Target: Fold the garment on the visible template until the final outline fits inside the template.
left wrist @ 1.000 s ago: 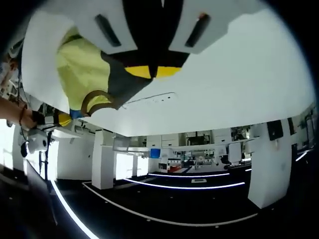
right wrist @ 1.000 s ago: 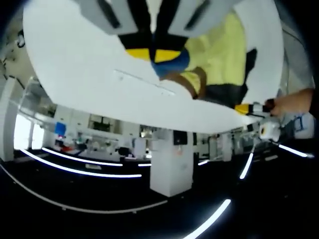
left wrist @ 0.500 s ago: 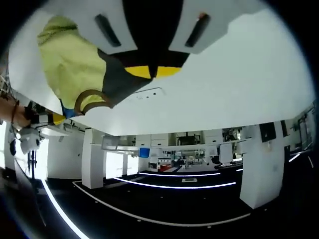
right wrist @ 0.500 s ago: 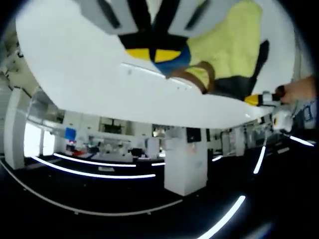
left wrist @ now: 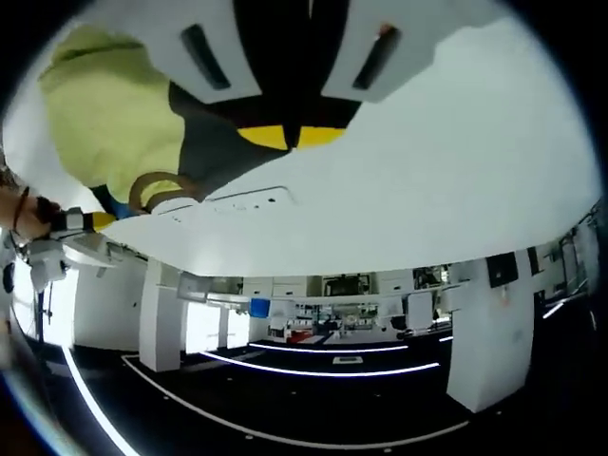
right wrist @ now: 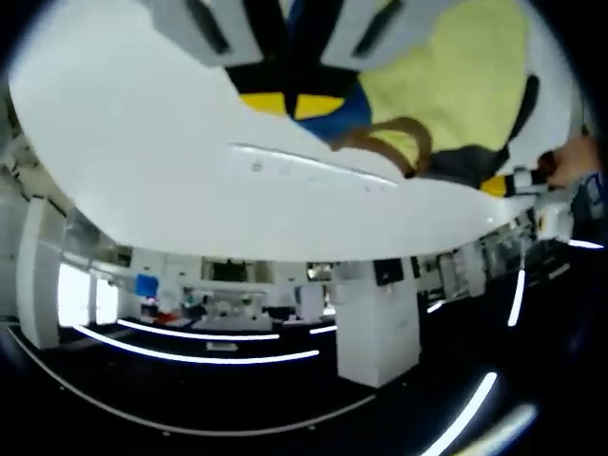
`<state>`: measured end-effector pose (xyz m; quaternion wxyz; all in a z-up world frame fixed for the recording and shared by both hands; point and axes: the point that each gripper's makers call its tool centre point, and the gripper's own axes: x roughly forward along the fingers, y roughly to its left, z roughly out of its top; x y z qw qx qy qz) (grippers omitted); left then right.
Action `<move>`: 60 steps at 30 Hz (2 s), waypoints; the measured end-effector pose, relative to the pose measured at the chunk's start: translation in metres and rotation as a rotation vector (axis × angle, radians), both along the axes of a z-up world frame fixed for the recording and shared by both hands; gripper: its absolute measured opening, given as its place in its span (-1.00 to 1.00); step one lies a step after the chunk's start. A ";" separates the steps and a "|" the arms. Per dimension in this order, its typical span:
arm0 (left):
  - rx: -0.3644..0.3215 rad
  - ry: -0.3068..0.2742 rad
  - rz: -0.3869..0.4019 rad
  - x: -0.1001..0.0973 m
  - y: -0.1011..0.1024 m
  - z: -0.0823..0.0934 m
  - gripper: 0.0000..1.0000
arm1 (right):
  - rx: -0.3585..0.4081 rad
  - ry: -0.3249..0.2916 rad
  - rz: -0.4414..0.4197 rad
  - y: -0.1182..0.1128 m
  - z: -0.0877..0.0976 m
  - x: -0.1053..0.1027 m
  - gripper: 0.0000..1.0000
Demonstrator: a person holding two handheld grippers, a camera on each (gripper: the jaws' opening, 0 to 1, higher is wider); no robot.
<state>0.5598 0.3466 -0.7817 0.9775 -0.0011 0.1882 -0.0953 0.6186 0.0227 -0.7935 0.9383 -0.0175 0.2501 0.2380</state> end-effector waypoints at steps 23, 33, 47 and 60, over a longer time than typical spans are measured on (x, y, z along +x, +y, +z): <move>0.059 0.074 -0.008 -0.008 0.003 -0.017 -0.38 | 0.057 0.146 0.002 0.000 -0.021 -0.007 0.03; 0.052 0.007 -0.133 -0.027 -0.037 0.013 0.30 | 0.137 0.186 0.126 0.015 0.004 -0.040 0.98; 0.053 -0.010 -0.409 -0.072 -0.126 0.030 0.75 | 0.150 0.196 0.270 0.006 0.029 -0.106 0.98; 0.049 -0.026 -0.547 -0.109 -0.198 0.045 0.52 | 0.137 0.163 0.302 -0.021 0.034 -0.145 0.98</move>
